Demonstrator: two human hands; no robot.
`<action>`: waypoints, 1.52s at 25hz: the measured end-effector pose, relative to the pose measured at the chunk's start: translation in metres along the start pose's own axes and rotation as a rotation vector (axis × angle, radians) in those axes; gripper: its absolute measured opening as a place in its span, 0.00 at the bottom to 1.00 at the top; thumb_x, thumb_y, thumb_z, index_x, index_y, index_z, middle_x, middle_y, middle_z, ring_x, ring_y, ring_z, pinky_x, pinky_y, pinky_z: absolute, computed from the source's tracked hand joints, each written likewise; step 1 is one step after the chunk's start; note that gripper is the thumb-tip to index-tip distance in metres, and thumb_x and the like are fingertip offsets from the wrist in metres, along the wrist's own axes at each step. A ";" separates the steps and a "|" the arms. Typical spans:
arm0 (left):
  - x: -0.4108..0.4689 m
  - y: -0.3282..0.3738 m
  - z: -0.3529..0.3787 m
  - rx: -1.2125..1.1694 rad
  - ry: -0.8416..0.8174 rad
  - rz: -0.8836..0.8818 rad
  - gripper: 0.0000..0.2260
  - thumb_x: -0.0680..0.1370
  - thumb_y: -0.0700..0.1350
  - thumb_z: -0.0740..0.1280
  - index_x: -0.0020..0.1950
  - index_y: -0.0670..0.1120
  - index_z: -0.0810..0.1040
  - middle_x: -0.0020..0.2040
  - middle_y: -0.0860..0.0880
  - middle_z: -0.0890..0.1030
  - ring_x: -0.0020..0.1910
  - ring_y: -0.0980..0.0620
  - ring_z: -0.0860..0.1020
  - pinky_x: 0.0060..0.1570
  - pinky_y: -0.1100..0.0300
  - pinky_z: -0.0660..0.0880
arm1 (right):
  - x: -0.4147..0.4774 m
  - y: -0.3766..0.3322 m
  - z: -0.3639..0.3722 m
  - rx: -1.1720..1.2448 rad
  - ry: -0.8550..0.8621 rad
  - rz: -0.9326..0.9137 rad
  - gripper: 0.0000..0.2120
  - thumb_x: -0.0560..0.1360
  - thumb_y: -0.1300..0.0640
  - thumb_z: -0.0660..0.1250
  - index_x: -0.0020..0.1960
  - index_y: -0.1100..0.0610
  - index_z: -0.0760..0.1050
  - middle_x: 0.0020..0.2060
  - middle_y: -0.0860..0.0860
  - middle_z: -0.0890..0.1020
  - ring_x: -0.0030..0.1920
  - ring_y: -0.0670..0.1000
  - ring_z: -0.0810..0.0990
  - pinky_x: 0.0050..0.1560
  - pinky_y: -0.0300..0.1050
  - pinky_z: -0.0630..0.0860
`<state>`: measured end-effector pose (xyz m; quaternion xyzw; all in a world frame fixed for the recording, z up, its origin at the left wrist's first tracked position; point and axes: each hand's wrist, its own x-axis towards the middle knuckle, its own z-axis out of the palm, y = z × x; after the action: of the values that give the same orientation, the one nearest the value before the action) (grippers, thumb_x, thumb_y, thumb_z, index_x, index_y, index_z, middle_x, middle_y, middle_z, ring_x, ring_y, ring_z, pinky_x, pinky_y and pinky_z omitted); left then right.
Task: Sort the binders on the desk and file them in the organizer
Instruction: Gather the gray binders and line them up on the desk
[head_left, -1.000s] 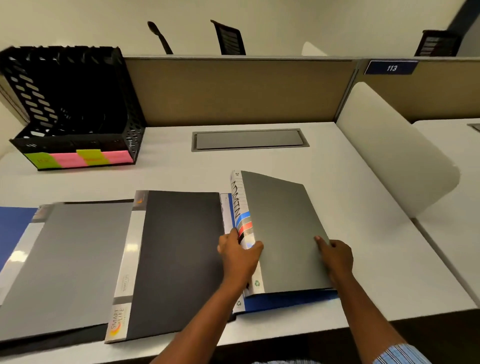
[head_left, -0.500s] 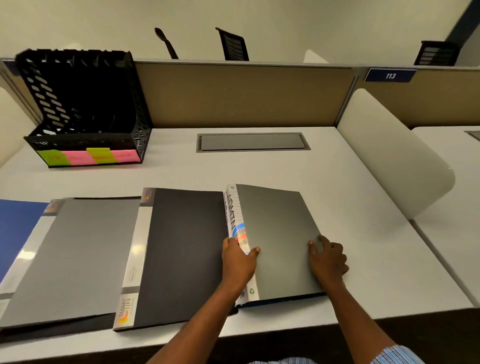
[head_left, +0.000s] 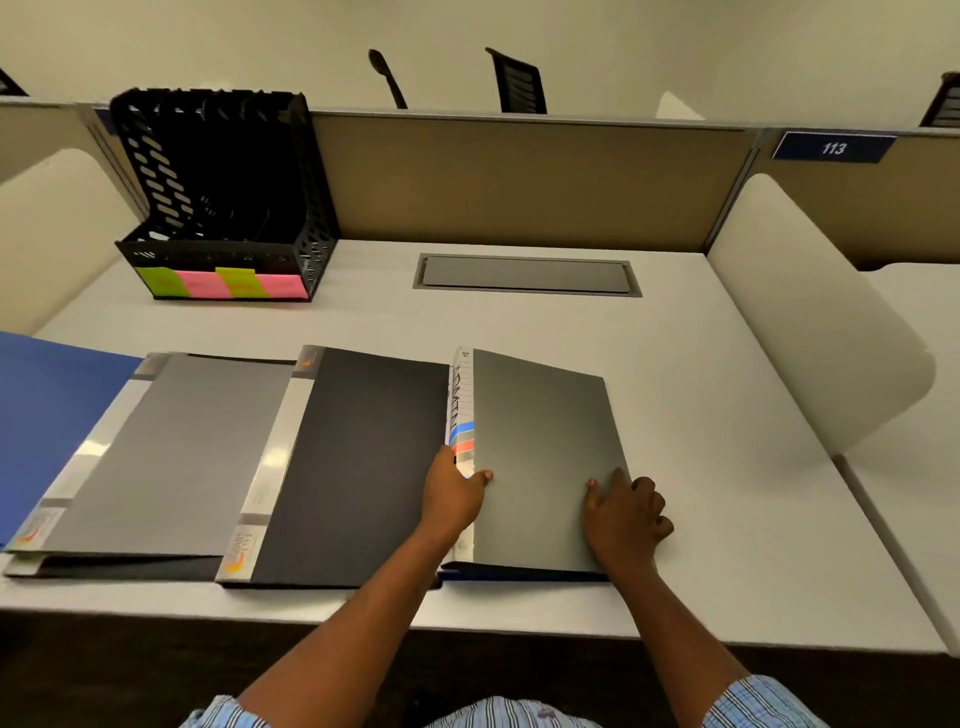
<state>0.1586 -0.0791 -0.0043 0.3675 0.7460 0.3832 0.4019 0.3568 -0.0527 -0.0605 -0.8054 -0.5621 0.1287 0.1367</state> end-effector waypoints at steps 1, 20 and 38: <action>-0.001 0.001 -0.001 0.012 0.005 -0.005 0.19 0.74 0.42 0.71 0.64 0.42 0.70 0.59 0.44 0.78 0.53 0.47 0.78 0.52 0.56 0.75 | -0.001 0.001 0.001 -0.016 -0.003 -0.016 0.19 0.79 0.45 0.56 0.64 0.56 0.70 0.56 0.57 0.71 0.59 0.59 0.69 0.57 0.55 0.65; -0.010 -0.006 -0.013 0.196 -0.049 0.130 0.25 0.77 0.50 0.66 0.71 0.45 0.63 0.64 0.46 0.75 0.54 0.52 0.75 0.51 0.61 0.72 | -0.013 0.000 0.013 0.057 0.102 -0.076 0.19 0.78 0.51 0.57 0.63 0.61 0.73 0.62 0.61 0.72 0.64 0.60 0.69 0.68 0.61 0.60; -0.017 -0.098 -0.290 0.301 0.122 0.337 0.19 0.82 0.48 0.55 0.73 0.45 0.65 0.72 0.45 0.68 0.73 0.46 0.64 0.69 0.52 0.63 | -0.207 -0.268 0.028 0.398 0.149 -0.440 0.13 0.79 0.55 0.61 0.58 0.62 0.75 0.55 0.57 0.79 0.58 0.56 0.76 0.70 0.59 0.62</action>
<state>-0.1140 -0.2167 0.0269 0.5188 0.7457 0.3510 0.2272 0.0441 -0.1566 0.0224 -0.6289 -0.6754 0.1440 0.3573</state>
